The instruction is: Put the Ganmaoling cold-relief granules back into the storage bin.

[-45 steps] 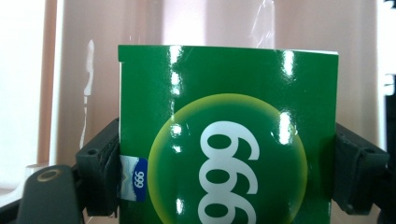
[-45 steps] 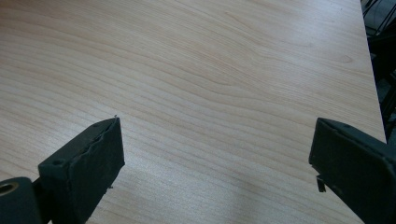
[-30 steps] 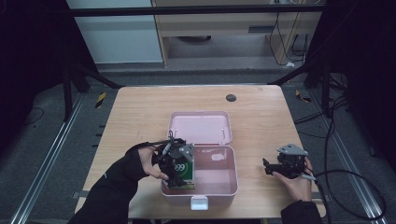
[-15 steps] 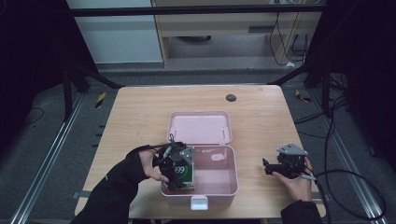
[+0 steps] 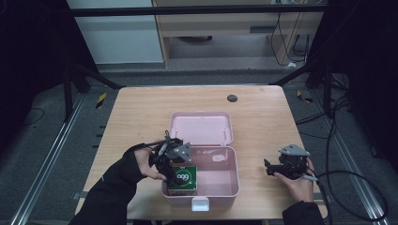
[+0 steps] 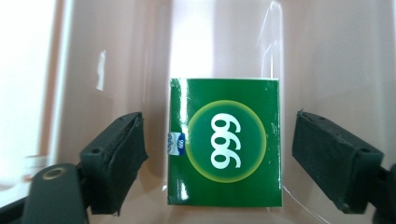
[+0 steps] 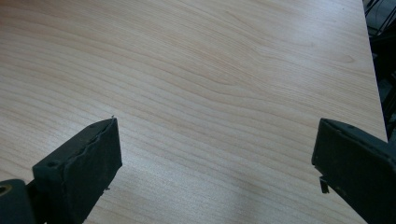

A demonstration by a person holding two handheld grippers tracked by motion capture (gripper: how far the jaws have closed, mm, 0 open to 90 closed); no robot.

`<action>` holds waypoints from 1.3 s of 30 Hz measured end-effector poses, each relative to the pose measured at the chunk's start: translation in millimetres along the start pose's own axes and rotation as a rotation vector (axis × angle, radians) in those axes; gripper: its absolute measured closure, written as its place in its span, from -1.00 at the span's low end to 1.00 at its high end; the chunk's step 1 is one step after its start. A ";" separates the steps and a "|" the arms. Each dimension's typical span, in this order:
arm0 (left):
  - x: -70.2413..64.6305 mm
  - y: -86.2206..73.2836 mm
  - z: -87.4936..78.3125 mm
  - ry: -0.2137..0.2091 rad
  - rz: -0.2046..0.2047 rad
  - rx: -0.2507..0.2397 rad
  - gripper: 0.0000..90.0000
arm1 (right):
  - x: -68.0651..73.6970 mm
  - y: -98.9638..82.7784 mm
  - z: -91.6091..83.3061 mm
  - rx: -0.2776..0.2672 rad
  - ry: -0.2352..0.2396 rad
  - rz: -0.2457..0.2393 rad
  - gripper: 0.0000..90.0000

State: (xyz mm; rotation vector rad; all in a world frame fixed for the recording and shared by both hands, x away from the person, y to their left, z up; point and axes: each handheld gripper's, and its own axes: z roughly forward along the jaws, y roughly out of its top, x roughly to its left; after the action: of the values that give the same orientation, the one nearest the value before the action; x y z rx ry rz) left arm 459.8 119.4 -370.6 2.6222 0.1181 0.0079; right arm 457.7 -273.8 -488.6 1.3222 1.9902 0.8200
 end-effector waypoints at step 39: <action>18.6 -141.0 -22.9 0.564 -0.833 -0.744 -0.31 | -3.2 -2.5 -4.5 -0.006 0.009 0.019 -0.81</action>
State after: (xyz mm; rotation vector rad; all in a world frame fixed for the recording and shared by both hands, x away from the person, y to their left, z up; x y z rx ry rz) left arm 466.1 254.3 -420.6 1.6120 1.1401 0.4120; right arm 453.8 -278.3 -487.2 1.3382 1.9831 0.8411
